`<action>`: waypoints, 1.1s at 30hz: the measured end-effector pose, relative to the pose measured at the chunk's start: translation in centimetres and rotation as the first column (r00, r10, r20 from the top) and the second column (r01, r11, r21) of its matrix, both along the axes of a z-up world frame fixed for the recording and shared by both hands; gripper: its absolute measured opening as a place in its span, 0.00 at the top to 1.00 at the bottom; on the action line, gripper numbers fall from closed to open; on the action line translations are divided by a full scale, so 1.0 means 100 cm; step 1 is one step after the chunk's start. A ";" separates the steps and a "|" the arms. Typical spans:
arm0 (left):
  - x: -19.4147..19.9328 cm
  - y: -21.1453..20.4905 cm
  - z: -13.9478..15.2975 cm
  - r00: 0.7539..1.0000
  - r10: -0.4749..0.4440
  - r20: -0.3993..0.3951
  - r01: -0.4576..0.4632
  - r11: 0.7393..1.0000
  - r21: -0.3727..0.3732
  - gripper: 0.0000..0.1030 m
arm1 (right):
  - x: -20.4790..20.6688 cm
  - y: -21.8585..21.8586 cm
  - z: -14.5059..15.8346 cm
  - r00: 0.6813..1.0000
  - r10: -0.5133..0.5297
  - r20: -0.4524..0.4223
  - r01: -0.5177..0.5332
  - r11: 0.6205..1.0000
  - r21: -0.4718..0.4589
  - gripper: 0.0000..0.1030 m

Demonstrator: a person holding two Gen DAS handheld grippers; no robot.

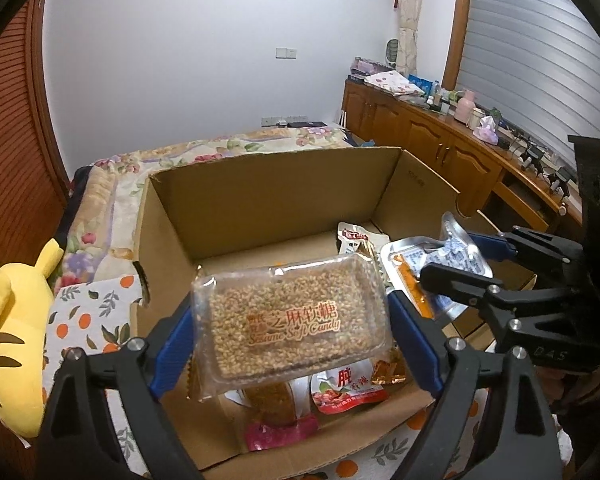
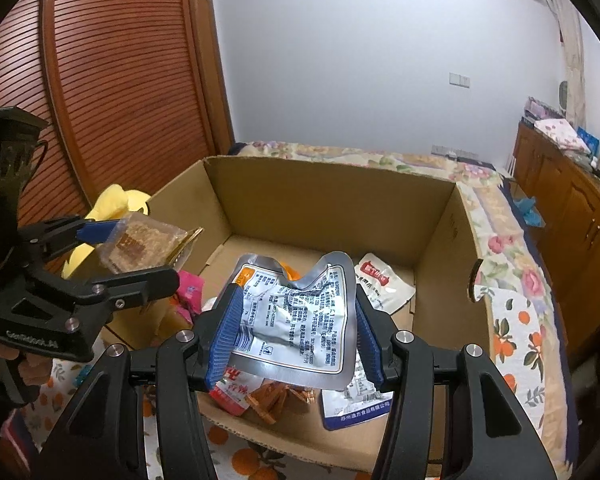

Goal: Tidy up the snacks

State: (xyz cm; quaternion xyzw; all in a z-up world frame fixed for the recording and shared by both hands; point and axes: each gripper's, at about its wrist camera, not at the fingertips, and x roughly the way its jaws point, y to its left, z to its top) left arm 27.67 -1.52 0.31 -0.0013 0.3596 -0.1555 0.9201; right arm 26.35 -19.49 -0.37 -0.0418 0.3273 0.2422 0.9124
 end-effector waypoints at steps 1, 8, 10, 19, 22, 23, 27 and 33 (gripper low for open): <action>0.001 0.001 -0.001 1.000 -0.004 -0.003 0.004 1.000 -0.004 0.10 | 0.001 0.000 -0.001 1.000 0.000 -0.005 0.000 1.000 -0.001 0.47; 0.002 0.006 0.001 1.000 -0.004 0.004 0.005 1.000 -0.025 0.09 | 0.009 0.000 -0.007 0.999 -0.007 -0.033 0.007 1.000 0.002 0.47; 0.000 0.005 0.003 1.000 -0.005 0.014 0.005 1.000 -0.021 0.09 | 0.009 0.000 -0.009 0.999 -0.010 -0.036 0.010 1.000 0.001 0.46; -0.021 0.010 0.015 0.998 -0.013 0.054 0.014 1.000 -0.025 0.09 | 0.003 -0.003 -0.007 0.999 -0.026 -0.033 0.026 1.000 0.006 0.44; -0.032 0.011 0.019 0.998 -0.018 0.066 0.020 1.000 -0.024 0.09 | -0.007 -0.005 -0.001 1.000 -0.023 -0.019 0.023 1.000 0.017 0.44; -0.036 0.012 0.021 0.997 -0.021 0.070 0.023 0.999 -0.026 0.09 | -0.012 -0.006 0.002 1.000 -0.020 -0.013 0.020 1.000 0.021 0.44; -0.056 0.014 0.026 0.996 -0.027 0.086 0.029 0.999 -0.027 0.09 | -0.034 -0.003 0.014 1.000 -0.010 0.013 0.009 0.999 0.036 0.44; -0.095 0.020 0.031 0.994 -0.033 0.102 0.035 0.999 -0.014 0.09 | -0.078 -0.001 0.023 0.999 0.027 0.039 -0.028 0.999 0.047 0.44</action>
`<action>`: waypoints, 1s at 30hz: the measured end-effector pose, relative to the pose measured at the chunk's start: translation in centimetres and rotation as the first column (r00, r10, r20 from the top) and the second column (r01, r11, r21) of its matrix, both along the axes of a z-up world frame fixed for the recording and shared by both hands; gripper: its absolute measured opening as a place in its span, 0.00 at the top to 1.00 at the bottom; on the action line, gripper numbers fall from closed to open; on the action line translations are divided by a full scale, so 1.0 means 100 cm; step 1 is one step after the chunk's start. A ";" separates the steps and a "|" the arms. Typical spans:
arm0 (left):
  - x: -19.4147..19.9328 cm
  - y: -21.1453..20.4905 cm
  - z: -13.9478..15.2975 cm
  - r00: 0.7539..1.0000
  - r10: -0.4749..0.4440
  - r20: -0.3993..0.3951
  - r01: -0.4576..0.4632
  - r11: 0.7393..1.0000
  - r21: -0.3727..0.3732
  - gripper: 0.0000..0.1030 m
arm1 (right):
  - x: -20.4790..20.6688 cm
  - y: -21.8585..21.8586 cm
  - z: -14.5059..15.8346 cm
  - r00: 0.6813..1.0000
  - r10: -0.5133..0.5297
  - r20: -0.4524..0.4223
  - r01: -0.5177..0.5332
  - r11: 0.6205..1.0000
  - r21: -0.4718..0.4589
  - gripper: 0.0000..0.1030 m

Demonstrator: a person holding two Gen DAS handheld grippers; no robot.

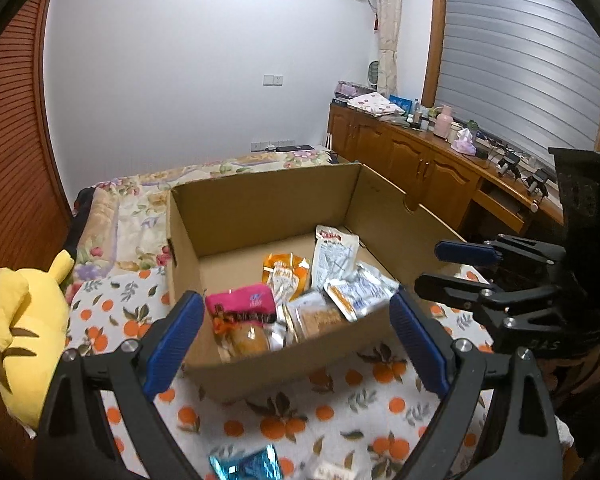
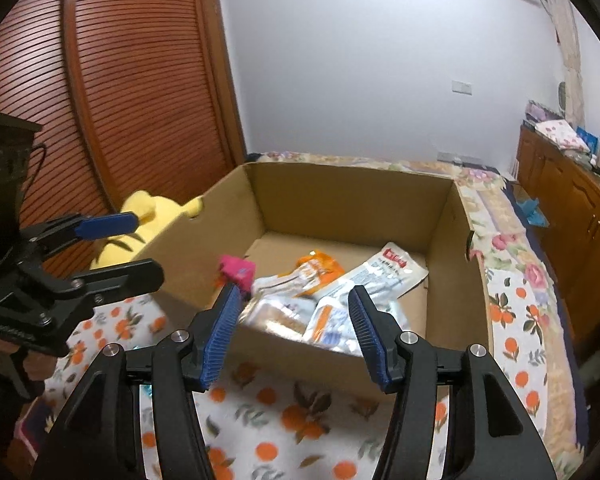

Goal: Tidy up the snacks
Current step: 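Open both tools to drop the snacks and move back toward the table, then grasp the blue foil candy with the left tool while the right tool grasps the white snack bar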

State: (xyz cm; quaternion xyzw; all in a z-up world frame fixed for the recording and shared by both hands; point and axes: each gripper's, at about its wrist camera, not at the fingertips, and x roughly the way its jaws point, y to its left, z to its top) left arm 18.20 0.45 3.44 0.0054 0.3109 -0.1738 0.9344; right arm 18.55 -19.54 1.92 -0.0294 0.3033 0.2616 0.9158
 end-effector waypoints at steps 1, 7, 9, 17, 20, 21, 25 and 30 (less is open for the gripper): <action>-0.009 0.002 0.000 1.000 -0.001 0.001 0.001 1.000 -0.004 0.09 | -0.008 0.001 0.000 1.000 0.009 0.000 -0.009 1.000 0.003 0.44; -0.040 0.013 -0.008 1.000 0.004 -0.009 -0.004 1.000 -0.009 0.09 | -0.045 0.010 -0.005 0.999 0.047 0.000 -0.047 0.999 0.005 0.44; -0.048 0.018 -0.013 1.000 0.010 -0.018 -0.010 1.000 -0.013 0.09 | -0.053 0.013 -0.008 0.998 0.059 -0.005 -0.059 0.998 0.008 0.44; -0.058 0.039 -0.050 0.996 0.057 -0.075 -0.057 0.998 -0.003 0.09 | -0.069 0.037 -0.034 0.992 0.119 -0.045 -0.119 0.993 -0.015 0.44; -0.059 0.047 -0.068 0.992 0.088 -0.095 -0.088 0.996 0.013 0.09 | -0.070 0.046 -0.048 0.988 0.136 -0.068 -0.138 0.990 -0.030 0.45; -0.059 0.049 -0.073 0.990 0.093 -0.105 -0.092 0.996 0.014 0.09 | -0.071 0.048 -0.051 0.987 0.140 -0.075 -0.143 0.989 -0.033 0.46; -0.060 0.053 -0.090 0.986 0.108 -0.125 -0.105 0.994 0.032 0.09 | -0.074 0.061 -0.067 0.981 0.163 -0.109 -0.169 0.984 -0.050 0.47; -0.059 0.056 -0.111 0.981 0.124 -0.149 -0.117 0.992 0.051 0.09 | -0.075 0.076 -0.087 0.971 0.188 -0.149 -0.201 0.977 -0.077 0.49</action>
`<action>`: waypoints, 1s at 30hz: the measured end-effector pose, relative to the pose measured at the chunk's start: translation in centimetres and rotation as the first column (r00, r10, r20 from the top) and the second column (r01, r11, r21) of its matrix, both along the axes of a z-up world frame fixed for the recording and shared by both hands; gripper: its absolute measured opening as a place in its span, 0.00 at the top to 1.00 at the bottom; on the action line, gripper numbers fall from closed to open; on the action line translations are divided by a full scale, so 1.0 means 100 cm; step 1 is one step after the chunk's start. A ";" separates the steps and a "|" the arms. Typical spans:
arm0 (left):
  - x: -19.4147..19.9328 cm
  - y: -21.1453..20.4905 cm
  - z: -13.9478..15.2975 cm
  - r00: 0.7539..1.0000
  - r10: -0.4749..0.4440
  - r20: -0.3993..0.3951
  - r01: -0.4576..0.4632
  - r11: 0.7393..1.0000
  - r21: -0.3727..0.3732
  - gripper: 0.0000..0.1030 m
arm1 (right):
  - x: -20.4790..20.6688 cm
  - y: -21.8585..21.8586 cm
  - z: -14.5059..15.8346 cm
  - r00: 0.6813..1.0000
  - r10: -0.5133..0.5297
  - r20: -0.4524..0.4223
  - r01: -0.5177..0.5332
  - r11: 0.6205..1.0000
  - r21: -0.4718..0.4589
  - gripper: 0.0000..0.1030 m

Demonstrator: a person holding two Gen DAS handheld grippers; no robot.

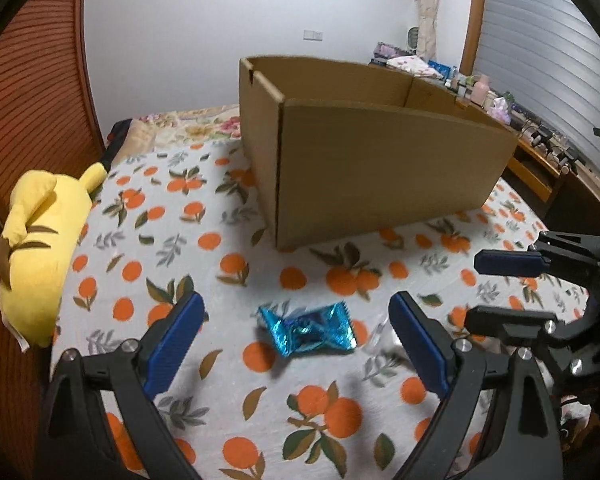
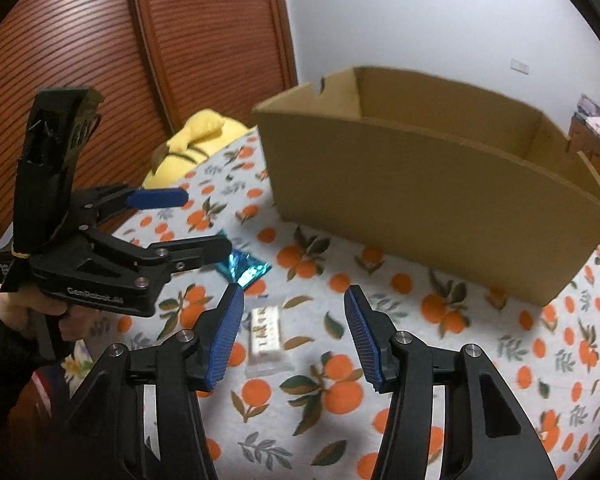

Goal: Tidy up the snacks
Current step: 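Grasp the blue foil candy with the left tool while the right tool grasps the white snack bar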

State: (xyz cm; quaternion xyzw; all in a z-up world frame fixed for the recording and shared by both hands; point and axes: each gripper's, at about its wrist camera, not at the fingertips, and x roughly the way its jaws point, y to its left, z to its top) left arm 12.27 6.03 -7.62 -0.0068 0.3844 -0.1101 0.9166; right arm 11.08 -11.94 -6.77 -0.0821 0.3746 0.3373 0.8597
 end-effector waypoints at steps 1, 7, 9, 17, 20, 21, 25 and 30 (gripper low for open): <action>0.001 0.001 -0.005 1.000 0.005 -0.009 -0.005 1.000 0.001 0.09 | 0.000 0.003 -0.005 1.000 0.007 -0.006 -0.007 1.000 -0.012 0.49; 0.007 0.003 -0.023 0.999 0.018 -0.042 -0.018 1.000 0.004 0.09 | 0.000 0.016 -0.025 0.999 0.031 -0.043 -0.033 0.998 -0.046 0.52; 0.008 0.004 -0.026 0.999 0.021 -0.048 -0.020 1.000 0.005 0.09 | 0.000 0.019 -0.027 0.998 0.037 -0.050 -0.039 0.998 -0.051 0.53; 0.011 0.006 -0.029 0.998 0.027 -0.060 -0.028 1.000 -0.009 0.14 | 0.000 0.032 -0.034 0.998 0.051 -0.037 -0.054 0.993 -0.100 0.59; 0.011 0.004 -0.029 0.998 0.022 -0.061 -0.023 1.000 -0.004 0.18 | 0.001 0.035 -0.038 0.998 0.054 -0.040 -0.058 0.992 -0.111 0.63; 0.011 0.004 -0.029 0.998 0.020 -0.064 -0.020 1.000 -0.005 0.19 | 0.001 0.036 -0.039 0.998 0.053 -0.039 -0.058 0.991 -0.118 0.65; 0.011 0.000 -0.030 0.998 0.012 -0.069 -0.012 1.000 0.001 0.22 | -0.001 0.035 -0.042 0.998 0.056 -0.032 -0.060 0.988 -0.140 0.79; 0.012 -0.002 -0.031 0.997 0.005 -0.077 -0.005 1.000 0.000 0.33 | -0.004 0.031 -0.041 0.998 0.060 -0.024 -0.063 0.988 -0.138 0.81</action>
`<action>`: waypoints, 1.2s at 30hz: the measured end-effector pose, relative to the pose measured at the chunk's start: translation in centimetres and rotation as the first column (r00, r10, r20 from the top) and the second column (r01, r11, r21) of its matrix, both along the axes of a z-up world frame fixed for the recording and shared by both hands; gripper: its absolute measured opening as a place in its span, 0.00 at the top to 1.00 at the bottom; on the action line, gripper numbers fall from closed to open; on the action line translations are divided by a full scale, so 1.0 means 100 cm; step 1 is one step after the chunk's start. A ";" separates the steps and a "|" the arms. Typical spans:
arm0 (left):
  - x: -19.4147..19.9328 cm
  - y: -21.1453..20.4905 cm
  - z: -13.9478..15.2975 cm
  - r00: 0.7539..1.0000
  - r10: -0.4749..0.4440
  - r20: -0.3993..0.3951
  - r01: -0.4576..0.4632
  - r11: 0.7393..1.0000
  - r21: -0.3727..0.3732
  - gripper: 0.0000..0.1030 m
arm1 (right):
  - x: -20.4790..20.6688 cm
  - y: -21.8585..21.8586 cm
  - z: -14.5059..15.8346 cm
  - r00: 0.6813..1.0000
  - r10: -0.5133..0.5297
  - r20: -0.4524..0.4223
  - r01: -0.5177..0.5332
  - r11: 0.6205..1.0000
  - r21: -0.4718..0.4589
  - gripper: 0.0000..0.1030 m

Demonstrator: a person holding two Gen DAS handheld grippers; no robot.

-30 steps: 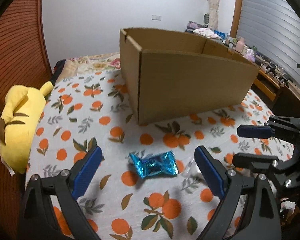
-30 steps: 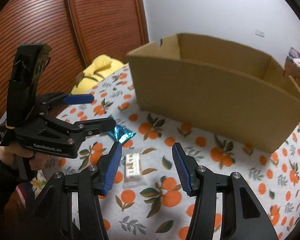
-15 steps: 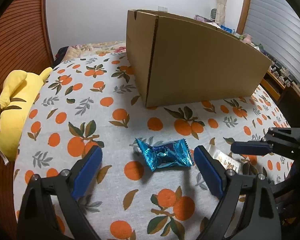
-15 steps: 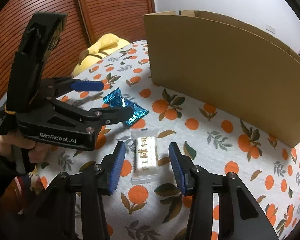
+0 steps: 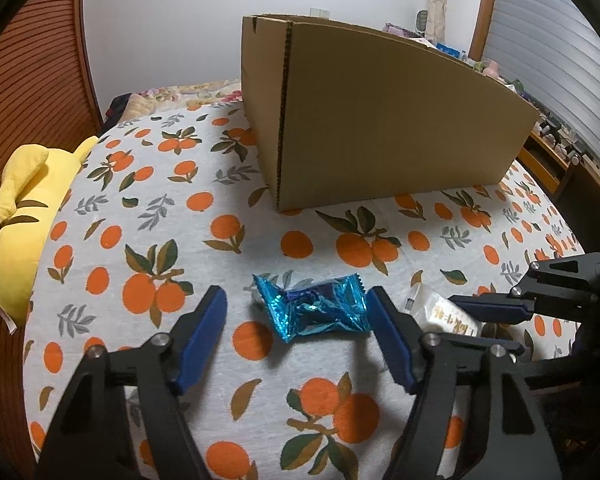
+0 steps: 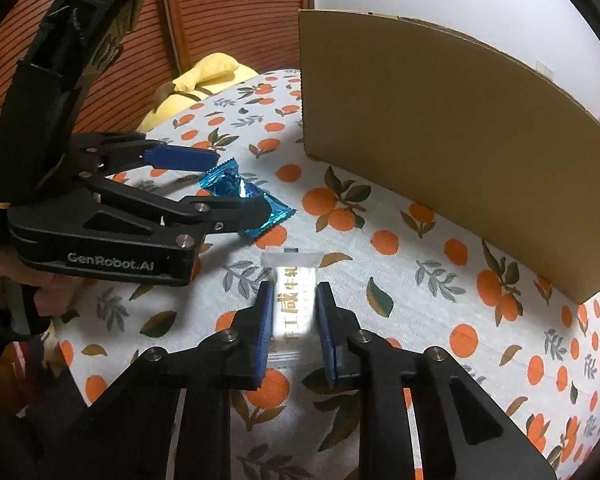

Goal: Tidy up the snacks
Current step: 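Grasp the blue foil candy with the left tool while the right tool grasps the white snack bar, then carry the blue candy and white snack bar over the box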

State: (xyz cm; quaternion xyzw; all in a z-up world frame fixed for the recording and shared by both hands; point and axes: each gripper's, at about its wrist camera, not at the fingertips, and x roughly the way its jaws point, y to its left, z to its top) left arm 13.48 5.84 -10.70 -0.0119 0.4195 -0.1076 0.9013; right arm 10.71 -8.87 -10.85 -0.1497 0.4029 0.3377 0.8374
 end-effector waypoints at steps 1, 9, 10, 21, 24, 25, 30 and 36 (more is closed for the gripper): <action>0.000 0.000 0.000 1.000 -0.003 -0.001 0.003 1.000 -0.002 0.35 | -0.001 -0.002 0.000 1.000 -0.002 0.000 0.002 1.000 0.004 0.81; 0.000 -0.005 -0.002 1.000 -0.012 -0.011 0.013 1.000 0.019 0.43 | -0.004 -0.016 0.007 1.000 -0.026 0.006 0.025 0.999 0.035 0.81; 0.000 -0.005 -0.002 1.000 -0.009 -0.013 0.009 1.000 0.020 0.43 | -0.004 -0.019 0.008 0.999 -0.031 0.006 0.031 0.999 0.040 0.81; -0.004 -0.012 -0.003 1.000 -0.026 0.011 0.025 0.997 0.067 0.69 | -0.008 -0.052 0.007 0.996 -0.093 0.003 0.093 0.994 0.064 0.81; -0.008 -0.011 -0.002 0.999 -0.025 0.020 0.024 0.999 0.048 0.73 | -0.007 -0.060 0.006 0.994 -0.109 -0.001 0.109 0.992 0.068 0.81; -0.009 -0.010 -0.001 0.999 -0.023 0.023 0.022 0.999 0.041 0.74 | -0.007 -0.062 0.005 0.993 -0.116 -0.004 0.116 0.991 0.070 0.81; -0.012 -0.014 0.003 0.999 -0.036 0.030 0.035 0.999 0.024 0.76 | -0.006 -0.072 0.003 0.991 -0.135 -0.011 0.135 0.988 0.078 0.81; -0.020 -0.025 0.014 0.996 -0.059 0.063 0.059 0.998 0.013 0.78 | -0.005 -0.082 0.004 0.987 -0.158 -0.014 0.158 0.983 0.092 0.81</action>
